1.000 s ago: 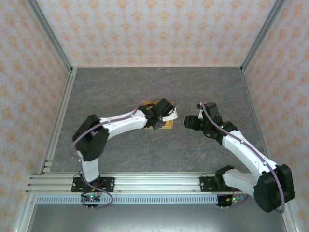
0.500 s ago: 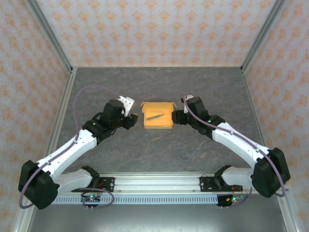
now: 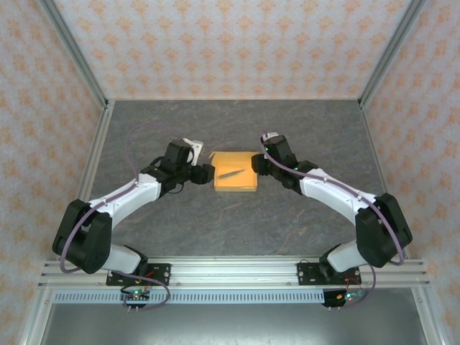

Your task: Fold the paper box

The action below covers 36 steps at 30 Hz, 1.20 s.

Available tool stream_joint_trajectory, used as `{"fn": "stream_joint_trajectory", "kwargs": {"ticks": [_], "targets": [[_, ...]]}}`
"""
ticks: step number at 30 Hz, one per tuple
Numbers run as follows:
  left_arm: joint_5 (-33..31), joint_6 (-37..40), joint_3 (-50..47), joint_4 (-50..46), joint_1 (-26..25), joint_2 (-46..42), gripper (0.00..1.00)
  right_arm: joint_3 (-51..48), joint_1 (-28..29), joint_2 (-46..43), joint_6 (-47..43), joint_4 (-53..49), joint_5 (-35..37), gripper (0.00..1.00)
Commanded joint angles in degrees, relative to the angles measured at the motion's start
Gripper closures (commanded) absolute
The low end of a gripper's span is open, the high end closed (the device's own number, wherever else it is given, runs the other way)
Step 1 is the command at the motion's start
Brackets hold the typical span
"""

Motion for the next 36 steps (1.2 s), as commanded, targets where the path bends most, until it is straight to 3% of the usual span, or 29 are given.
{"fn": "stream_joint_trajectory", "kwargs": {"ticks": [1, 11, 15, 22, 36], "targets": [[2.11, -1.02, 0.06, 7.75, 0.26, 0.38, 0.26, 0.69, 0.1, 1.22, 1.32, 3.15, 0.98, 0.63], [1.01, 0.37, -1.62, 14.12, 0.27, 3.04, 0.27, -1.61, -0.38, 3.29, 2.96, 8.07, 0.02, 0.72], [0.85, 0.64, -1.38, 14.94, 0.25, 4.55, 0.33, -2.45, -0.47, 4.22, 3.66, 9.68, -0.08, 0.73], [1.44, -0.24, -0.44, 16.23, 0.27, 7.48, 0.51, -3.06, -0.47, 5.19, 4.49, 11.34, -0.41, 0.77], [1.17, -1.43, 0.58, 17.53, -0.23, 9.25, 0.6, -2.45, -0.47, 6.55, 5.44, 11.3, 0.2, 0.86]]}}
